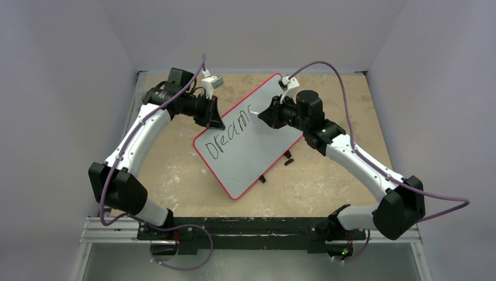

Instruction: Write a sentence on the whiteboard

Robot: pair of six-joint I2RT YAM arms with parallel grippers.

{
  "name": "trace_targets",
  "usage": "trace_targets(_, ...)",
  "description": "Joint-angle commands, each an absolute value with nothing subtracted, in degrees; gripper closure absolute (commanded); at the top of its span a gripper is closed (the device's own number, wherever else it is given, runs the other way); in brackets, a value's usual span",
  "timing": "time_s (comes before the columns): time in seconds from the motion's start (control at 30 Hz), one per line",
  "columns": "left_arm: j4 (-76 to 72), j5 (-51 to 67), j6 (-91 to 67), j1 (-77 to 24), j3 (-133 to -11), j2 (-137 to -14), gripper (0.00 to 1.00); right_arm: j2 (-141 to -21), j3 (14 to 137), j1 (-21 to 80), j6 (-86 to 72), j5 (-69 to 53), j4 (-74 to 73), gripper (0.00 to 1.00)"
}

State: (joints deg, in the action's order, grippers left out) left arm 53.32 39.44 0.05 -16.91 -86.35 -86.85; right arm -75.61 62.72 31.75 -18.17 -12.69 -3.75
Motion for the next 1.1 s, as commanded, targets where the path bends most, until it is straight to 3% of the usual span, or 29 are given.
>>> trace_targets(0.0, 51.8, 35.5, 4.8, -18.0, -85.7, -85.3, 1.0, -74.2, 61.4, 31.7, -18.7, -12.1, -3.5, 1.0)
trace_targets(0.43, 51.8, 35.4, 4.8, -18.0, -85.7, -85.3, 1.0, -73.3, 61.6, 31.7, -19.7, -3.9, -7.1, 1.0)
trace_targets(1.07, 51.7, 35.3, 4.7, -18.1, -85.6, -85.1, 1.0, -71.5, 57.0, 31.7, -19.5, -10.3, -5.0, 1.0)
